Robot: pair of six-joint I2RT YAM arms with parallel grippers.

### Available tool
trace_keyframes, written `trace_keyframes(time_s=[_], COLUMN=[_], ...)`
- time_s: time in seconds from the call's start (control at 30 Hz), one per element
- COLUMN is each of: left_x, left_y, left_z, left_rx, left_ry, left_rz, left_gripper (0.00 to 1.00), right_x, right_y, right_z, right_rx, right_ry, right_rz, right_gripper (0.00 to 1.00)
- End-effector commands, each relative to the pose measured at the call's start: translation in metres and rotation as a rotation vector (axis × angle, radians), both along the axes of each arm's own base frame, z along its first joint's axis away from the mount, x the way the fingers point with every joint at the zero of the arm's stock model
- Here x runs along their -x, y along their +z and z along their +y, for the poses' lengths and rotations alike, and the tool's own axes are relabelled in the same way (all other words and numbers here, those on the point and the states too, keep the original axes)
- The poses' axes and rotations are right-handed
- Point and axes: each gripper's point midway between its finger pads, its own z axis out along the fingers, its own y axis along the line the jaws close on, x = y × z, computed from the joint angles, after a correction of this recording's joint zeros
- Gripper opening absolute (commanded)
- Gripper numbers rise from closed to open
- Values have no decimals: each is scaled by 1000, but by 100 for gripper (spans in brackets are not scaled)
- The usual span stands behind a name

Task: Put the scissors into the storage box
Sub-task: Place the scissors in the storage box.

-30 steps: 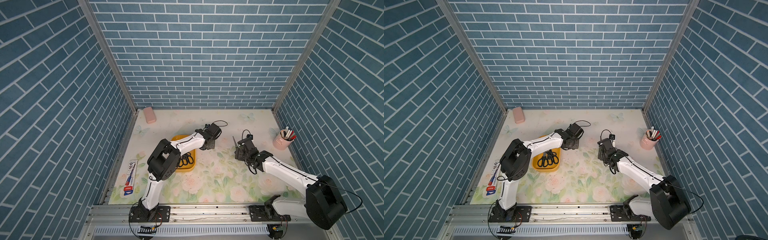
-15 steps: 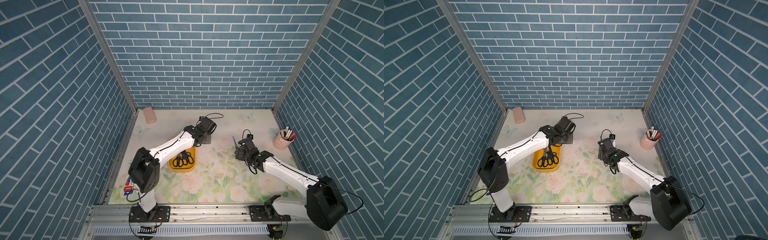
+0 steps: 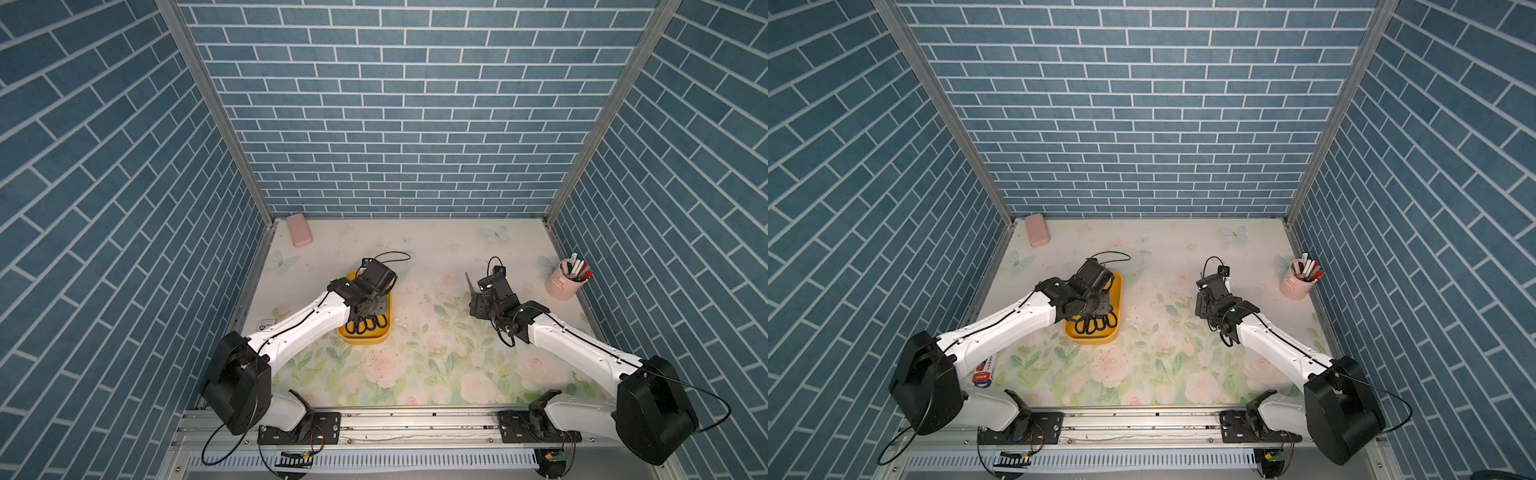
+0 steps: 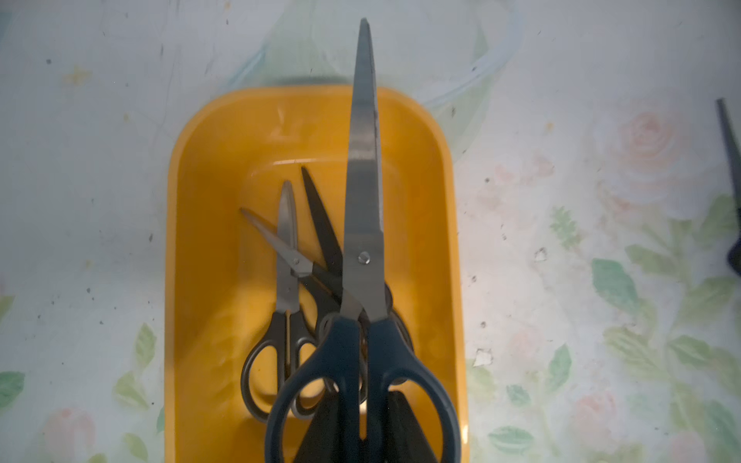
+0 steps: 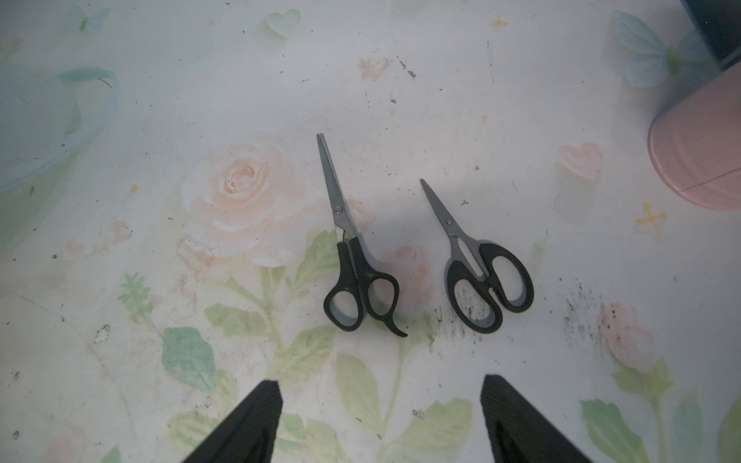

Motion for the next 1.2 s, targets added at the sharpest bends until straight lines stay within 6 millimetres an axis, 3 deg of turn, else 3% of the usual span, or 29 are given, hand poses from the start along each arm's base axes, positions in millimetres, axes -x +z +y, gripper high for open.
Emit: trace_keyframes(time_s=[0.0,0.23,0.5,0.67,0.73,0.8,0.9,0.97,1.17], left_x=[4,4,1,1,-1,-2,-4,-7,-15], left_y=[-16,-45,-59,-62,-60,-57,-45,-29,22], left_z=[6,9,13,13,13,13,12,11,6], left_rx=[25,5,-54,-52,-53,-59,-43,-22,8], left_ry=[21,14,21,19,22,26,28,31,32], left_rz=[25,61,81,83,77,74,51,18,-66], left_gripper=[0,0,0,0,7,27,33,43,41], right_x=[-5,-2,1,-4,-7,-8,-11,-13,-14], right_y=[11,7,-5,-12,-14,-15,-11,-9,-14], right_z=[-1,-4,-16,-14,-12,-11,-11,-11,-6], right_rx=[29,50,91,35,52,75,106,123,147], right_ry=[16,20,18,80,110,123,127,138,192], right_rz=[-9,0,61,120,154,201,242,249,285], right_gripper=[83,83,82,72,67,61,55,52,45])
